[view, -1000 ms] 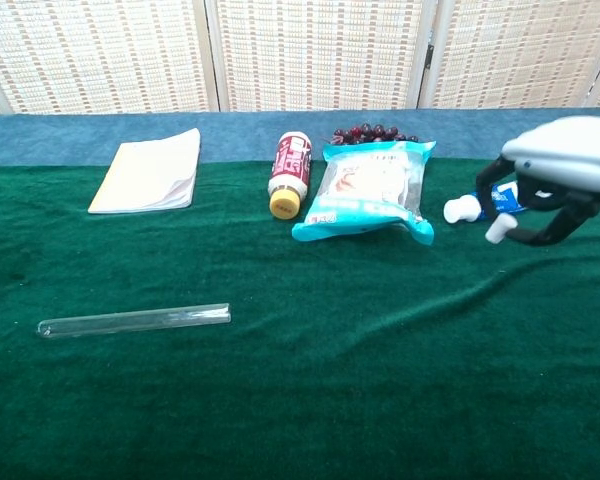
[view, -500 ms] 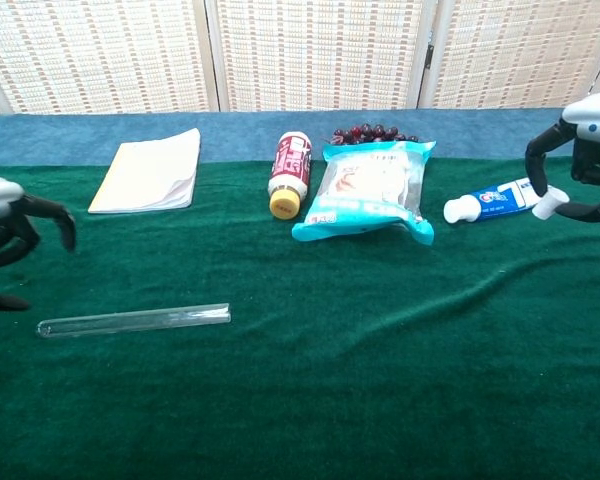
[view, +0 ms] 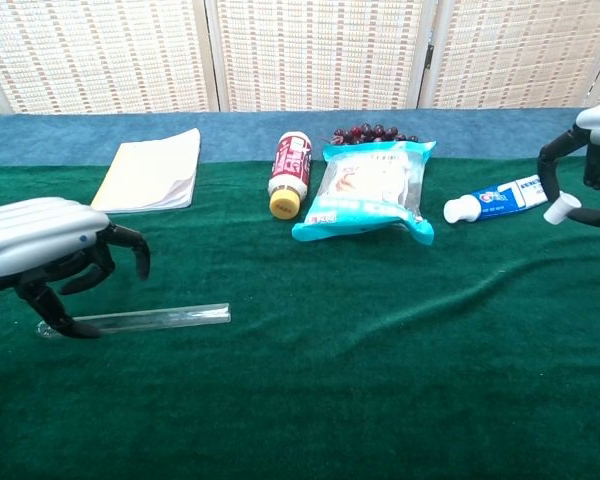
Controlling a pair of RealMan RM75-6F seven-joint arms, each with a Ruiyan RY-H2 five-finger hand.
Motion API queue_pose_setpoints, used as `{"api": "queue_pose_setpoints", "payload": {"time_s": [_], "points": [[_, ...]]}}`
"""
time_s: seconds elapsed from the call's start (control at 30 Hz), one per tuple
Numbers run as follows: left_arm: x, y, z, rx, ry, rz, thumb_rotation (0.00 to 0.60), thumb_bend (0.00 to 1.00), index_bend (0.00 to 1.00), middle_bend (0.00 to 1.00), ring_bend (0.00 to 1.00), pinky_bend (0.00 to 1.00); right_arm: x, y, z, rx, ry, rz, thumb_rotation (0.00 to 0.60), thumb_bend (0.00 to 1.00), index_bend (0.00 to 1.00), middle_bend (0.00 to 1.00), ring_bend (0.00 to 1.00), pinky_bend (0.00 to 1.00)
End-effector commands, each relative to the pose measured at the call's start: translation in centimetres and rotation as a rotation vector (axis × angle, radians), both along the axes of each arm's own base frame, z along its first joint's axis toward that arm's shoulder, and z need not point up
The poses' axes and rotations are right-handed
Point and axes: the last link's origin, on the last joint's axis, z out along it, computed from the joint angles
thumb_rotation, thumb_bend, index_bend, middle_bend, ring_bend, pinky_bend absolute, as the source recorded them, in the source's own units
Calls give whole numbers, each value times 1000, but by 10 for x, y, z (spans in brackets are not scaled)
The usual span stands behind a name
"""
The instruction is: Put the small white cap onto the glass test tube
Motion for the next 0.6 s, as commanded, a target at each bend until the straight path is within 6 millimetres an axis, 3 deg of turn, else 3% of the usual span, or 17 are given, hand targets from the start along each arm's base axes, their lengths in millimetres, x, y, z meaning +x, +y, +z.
{"api": "queue_pose_setpoints", "payload": {"time_s": [0.03,0.47,0.6], "points": [[0,4,-6,13,24,9,600,173,398,865,843,790,-2,1,1,-1,-4,-4,588,575,784,1000,1000,1000],[-8,20,-2,88,98,56,600,180,404,871,845,790,-7,1,2,-6,-25,-12,589,576,785,1000,1000,1000],[-7,22,-2,62,76,85,600,255,427,872,846,790,-9,1,2,-8,-29,-17,589,576,785,1000,1000,1000]]}}
